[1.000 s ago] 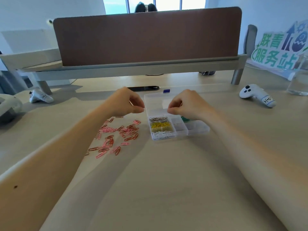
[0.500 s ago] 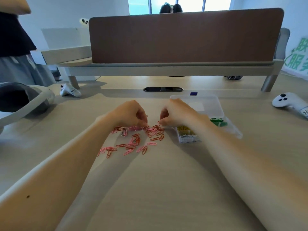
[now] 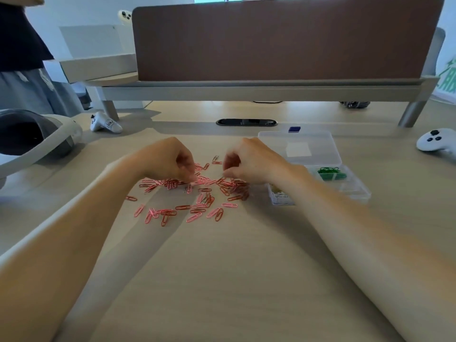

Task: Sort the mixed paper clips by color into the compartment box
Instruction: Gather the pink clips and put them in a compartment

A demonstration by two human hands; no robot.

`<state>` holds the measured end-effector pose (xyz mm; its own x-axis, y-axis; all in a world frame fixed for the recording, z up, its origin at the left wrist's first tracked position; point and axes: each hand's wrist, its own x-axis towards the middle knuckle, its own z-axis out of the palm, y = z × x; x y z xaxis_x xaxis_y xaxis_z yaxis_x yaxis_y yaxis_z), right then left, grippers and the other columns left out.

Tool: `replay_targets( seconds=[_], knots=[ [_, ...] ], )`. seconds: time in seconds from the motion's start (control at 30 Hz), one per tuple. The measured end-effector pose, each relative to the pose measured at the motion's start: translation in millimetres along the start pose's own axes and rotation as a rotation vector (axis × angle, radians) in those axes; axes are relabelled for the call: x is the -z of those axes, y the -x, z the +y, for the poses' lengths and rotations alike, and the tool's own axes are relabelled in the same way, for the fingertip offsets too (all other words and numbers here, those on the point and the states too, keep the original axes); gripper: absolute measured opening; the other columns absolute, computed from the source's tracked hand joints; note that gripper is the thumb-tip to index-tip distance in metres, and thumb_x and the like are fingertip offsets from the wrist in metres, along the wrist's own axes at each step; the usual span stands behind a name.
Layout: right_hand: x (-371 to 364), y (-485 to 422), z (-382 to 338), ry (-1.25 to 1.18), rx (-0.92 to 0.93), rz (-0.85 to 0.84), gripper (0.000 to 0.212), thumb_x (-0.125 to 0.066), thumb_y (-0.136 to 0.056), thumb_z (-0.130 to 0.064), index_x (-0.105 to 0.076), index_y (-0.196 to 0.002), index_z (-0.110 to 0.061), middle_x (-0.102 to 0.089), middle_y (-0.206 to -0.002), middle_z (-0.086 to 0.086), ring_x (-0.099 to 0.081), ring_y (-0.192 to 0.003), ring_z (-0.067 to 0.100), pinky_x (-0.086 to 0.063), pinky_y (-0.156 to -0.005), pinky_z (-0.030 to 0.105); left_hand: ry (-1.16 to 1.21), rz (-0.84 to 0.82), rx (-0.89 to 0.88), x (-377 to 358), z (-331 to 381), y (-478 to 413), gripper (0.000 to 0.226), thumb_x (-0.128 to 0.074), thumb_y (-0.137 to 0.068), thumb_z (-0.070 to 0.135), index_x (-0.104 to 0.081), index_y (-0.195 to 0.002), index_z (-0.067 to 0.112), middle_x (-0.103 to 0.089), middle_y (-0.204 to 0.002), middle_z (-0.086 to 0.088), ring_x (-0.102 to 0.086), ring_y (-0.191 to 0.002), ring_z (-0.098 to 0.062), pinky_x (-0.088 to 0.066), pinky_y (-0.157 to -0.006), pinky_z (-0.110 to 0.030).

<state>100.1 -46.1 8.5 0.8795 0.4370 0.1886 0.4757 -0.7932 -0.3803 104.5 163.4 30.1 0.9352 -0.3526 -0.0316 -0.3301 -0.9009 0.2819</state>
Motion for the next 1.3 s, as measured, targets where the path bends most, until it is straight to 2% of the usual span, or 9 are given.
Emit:
replay_targets(
  seconds=[0.13, 0.3, 0.47, 0.63, 0.83, 1.0, 1.1, 1.2, 1.3],
  knots=[
    [-9, 1, -22, -0.063, 0.081, -0.130, 0.013, -0.075, -0.081, -0.032, -0.075, -0.090, -0.022, -0.068, -0.084, -0.009, -0.058, -0.075, 0.002, -0.041, -0.062, 0.014, -0.034, -0.040, 0.136, -1, -11, 8, 0.026, -0.079, -0.072, 0.042, -0.073, -0.079, 0.018, -0.070, -0.073, 0.005, -0.063, -0.071, -0.012, -0.049, -0.066, -0.025],
    [-14, 4, -25, -0.004, 0.062, -0.208, 0.014, -0.074, -0.083, -0.030, -0.076, -0.094, -0.021, -0.068, -0.090, -0.007, -0.057, -0.083, 0.007, -0.041, -0.069, 0.019, 0.005, -0.048, 0.149, -8, -12, 10, 0.021, -0.081, -0.072, 0.036, -0.076, -0.085, 0.020, -0.070, -0.079, 0.005, -0.062, -0.077, -0.013, -0.047, -0.066, -0.022],
    [-8, 7, -22, 0.025, 0.012, -0.217, 0.007, -0.074, -0.083, -0.023, -0.077, -0.090, -0.020, -0.065, -0.081, -0.010, -0.059, -0.081, 0.006, -0.045, -0.064, 0.016, 0.057, -0.084, 0.135, -5, -9, 12, 0.013, -0.076, -0.078, 0.017, -0.075, -0.090, 0.023, -0.068, -0.080, 0.013, -0.059, -0.078, -0.005, -0.042, -0.064, -0.016],
    [-11, 4, -23, -0.015, 0.065, -0.119, 0.012, -0.077, -0.080, -0.028, -0.075, -0.091, -0.023, -0.063, -0.083, -0.008, -0.056, -0.079, 0.006, -0.041, -0.063, 0.017, 0.033, -0.063, 0.137, -7, -9, 11, 0.010, -0.076, -0.080, 0.021, -0.076, -0.090, 0.022, -0.067, -0.081, 0.012, -0.056, -0.071, -0.001, -0.037, -0.059, -0.014],
    [-18, 4, -30, 0.016, 0.102, -0.210, 0.002, -0.074, -0.083, -0.024, -0.073, -0.084, -0.024, -0.061, -0.077, -0.011, -0.055, -0.076, 0.006, -0.042, -0.065, 0.020, -0.042, -0.096, 0.136, -10, -7, 10, 0.008, -0.072, -0.083, 0.021, -0.075, -0.089, 0.018, -0.065, -0.079, 0.009, -0.054, -0.068, -0.004, -0.039, -0.059, -0.017],
    [-17, 6, -33, 0.041, 0.087, -0.241, 0.011, -0.071, -0.086, -0.021, -0.065, -0.077, -0.023, -0.058, -0.079, -0.010, -0.052, -0.078, 0.006, -0.041, -0.063, 0.019, 0.033, -0.050, 0.131, -8, -9, 10, 0.004, -0.070, -0.084, 0.013, -0.073, -0.084, 0.014, -0.068, -0.081, 0.003, -0.057, -0.070, -0.006, -0.042, -0.062, -0.018],
    [-13, 6, -31, -0.032, 0.059, -0.184, 0.009, -0.071, -0.087, -0.016, -0.066, -0.079, -0.020, -0.062, -0.079, -0.008, -0.057, -0.076, 0.007, -0.046, -0.067, 0.022, 0.168, 0.066, 0.127, -3, -13, 13, 0.007, -0.070, -0.083, 0.006, -0.071, -0.081, 0.012, -0.068, -0.073, 0.001, -0.060, -0.067, -0.011, -0.045, -0.062, -0.020],
    [-6, 5, -25, -0.130, 0.046, -0.069, 0.008, -0.072, -0.085, -0.011, -0.068, -0.081, -0.018, -0.061, -0.075, -0.011, -0.056, -0.070, 0.001, -0.044, -0.066, 0.019, 0.251, 0.143, 0.082, 5, -19, 16, 0.008, -0.071, -0.082, 0.004, -0.070, -0.084, 0.012, -0.071, -0.074, -0.003, -0.064, -0.065, -0.014, -0.049, -0.060, -0.019],
    [-4, 2, -21, -0.275, 0.020, 0.030, 0.014, -0.074, -0.083, -0.009, -0.070, -0.096, -0.015, -0.068, -0.082, -0.005, -0.064, -0.075, 0.004, -0.052, -0.071, 0.020, 0.264, 0.195, 0.005, 8, -18, 16, 0.011, -0.072, -0.081, 0.006, -0.073, -0.088, 0.015, -0.072, -0.076, -0.001, -0.068, -0.067, -0.013, -0.054, -0.065, -0.020]
  ],
)
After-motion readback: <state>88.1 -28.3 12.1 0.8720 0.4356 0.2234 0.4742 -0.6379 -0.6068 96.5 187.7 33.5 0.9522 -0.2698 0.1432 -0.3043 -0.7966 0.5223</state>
